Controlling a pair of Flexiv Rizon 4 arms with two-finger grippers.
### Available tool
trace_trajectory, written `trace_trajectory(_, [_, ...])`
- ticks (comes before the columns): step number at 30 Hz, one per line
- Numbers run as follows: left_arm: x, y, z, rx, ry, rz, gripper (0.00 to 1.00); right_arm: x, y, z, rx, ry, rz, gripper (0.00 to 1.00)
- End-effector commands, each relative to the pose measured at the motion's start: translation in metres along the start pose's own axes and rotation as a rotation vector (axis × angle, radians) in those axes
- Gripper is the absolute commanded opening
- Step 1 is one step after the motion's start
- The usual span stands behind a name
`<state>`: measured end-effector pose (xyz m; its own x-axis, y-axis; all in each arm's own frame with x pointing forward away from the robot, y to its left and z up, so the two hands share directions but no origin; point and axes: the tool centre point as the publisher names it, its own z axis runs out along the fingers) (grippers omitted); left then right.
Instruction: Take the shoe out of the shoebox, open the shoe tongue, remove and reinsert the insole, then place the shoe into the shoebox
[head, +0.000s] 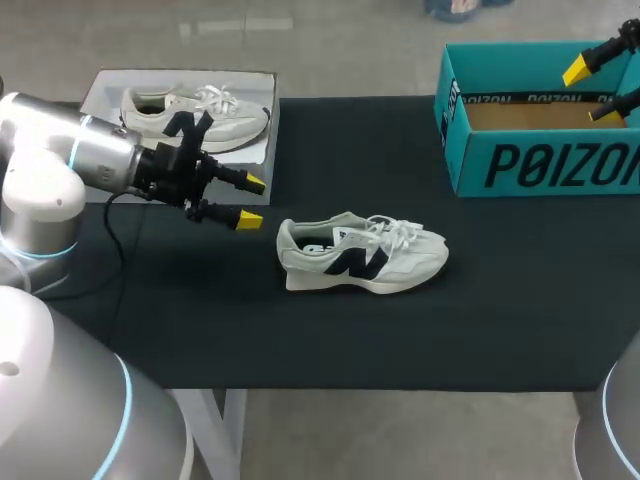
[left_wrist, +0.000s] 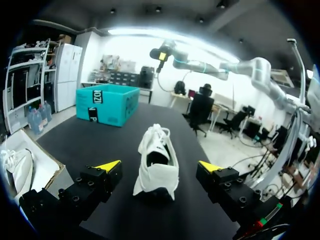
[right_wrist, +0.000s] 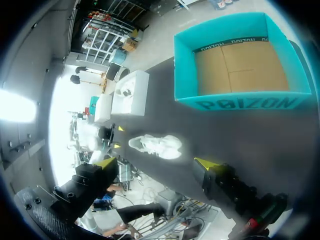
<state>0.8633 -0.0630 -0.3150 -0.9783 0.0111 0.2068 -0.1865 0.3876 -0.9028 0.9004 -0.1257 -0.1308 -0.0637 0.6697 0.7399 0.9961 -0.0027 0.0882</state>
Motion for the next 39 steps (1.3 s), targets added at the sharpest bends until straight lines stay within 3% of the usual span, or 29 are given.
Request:
trace_trajectory(1, [0.002, 0.016, -0.001, -0.023, 0.007, 0.049, 1.0, 0.0, 0.0, 0.0, 0.001, -0.002, 0.001, 1.0])
trace_trajectory(9, [0.008, 0.036, 0.016, 0.007, -0.068, 0.111, 1.0, 0.0, 0.0, 0.0, 0.001, -0.002, 0.001, 1.0])
trace_trajectory(16, [0.014, 0.053, 0.039, -0.004, -0.045, 0.075, 1.0, 0.0, 0.0, 0.0, 0.001, -0.002, 0.001, 1.0])
trace_trajectory(22, [0.008, 0.064, 0.051, -0.013, -0.101, 0.065, 1.0, 0.0, 0.0, 0.0, 0.001, -0.002, 0.001, 1.0])
trace_trajectory(39, [-0.003, 0.084, 0.083, 0.0, -0.102, 0.06, 1.0, 0.0, 0.0, 0.0, 0.001, -0.002, 0.001, 1.0])
